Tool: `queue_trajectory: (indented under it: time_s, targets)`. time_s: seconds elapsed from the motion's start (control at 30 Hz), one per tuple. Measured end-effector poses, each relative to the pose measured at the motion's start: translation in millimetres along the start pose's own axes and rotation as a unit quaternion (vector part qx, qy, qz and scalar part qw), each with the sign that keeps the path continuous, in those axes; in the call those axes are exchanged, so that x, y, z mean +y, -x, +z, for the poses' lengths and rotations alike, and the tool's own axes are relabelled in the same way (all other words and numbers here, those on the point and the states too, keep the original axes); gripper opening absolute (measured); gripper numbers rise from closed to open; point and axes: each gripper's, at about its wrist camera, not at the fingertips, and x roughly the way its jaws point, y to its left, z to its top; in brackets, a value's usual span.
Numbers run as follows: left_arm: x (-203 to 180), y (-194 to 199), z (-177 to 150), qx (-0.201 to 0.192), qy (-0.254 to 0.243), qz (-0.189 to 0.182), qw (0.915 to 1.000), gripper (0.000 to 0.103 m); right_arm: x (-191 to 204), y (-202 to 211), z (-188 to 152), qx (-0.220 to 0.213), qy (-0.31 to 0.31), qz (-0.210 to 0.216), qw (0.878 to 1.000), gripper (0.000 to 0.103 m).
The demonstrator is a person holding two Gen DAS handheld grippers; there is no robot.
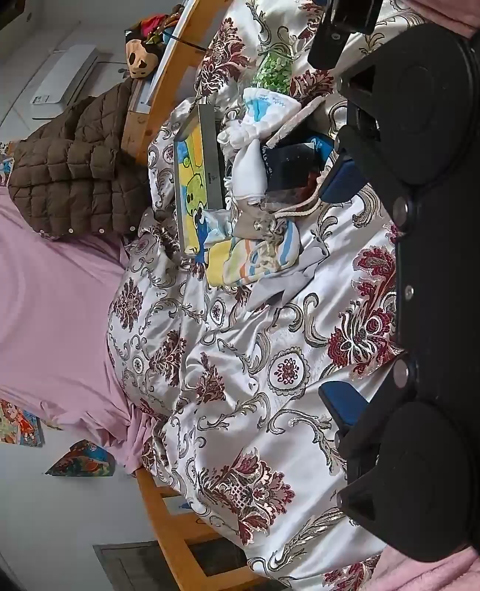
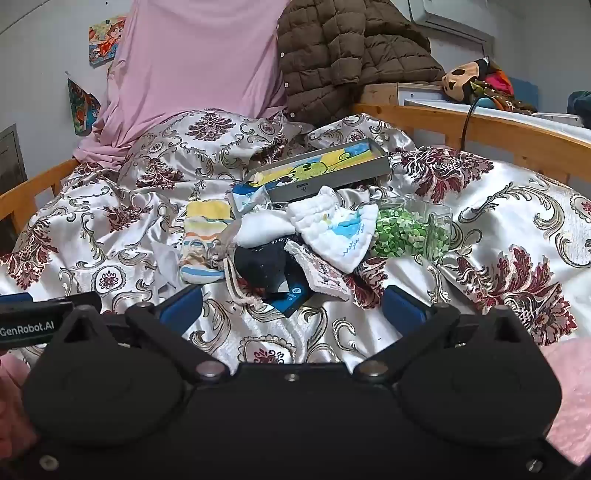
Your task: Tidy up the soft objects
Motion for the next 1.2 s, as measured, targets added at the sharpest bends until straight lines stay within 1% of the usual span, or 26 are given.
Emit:
queue_trajectory:
  time_s: [0.27, 0.37, 1.2]
  targets:
    - [2.9, -4.1, 0.5, 0.005, 0.002, -0.002, 1.0000, 0.102, -0.2, -0.2, -0.1, 0.000, 0.000, 0.000, 1.000, 0.102]
    - [-1.7, 1.7, 2.0, 0.001, -0.003, -0.001, 1.0000, 0.102, -0.1, -0.5, -0.2, 0.001, 0.000, 0.000, 1.000, 0.102]
    - [0.4, 1.2, 0.5, -0.003, -0.001, -0.001, 1.0000, 0.102, -0.6, -1.0, 0.0, 0.004, 0.000, 0.000, 1.000, 0.102]
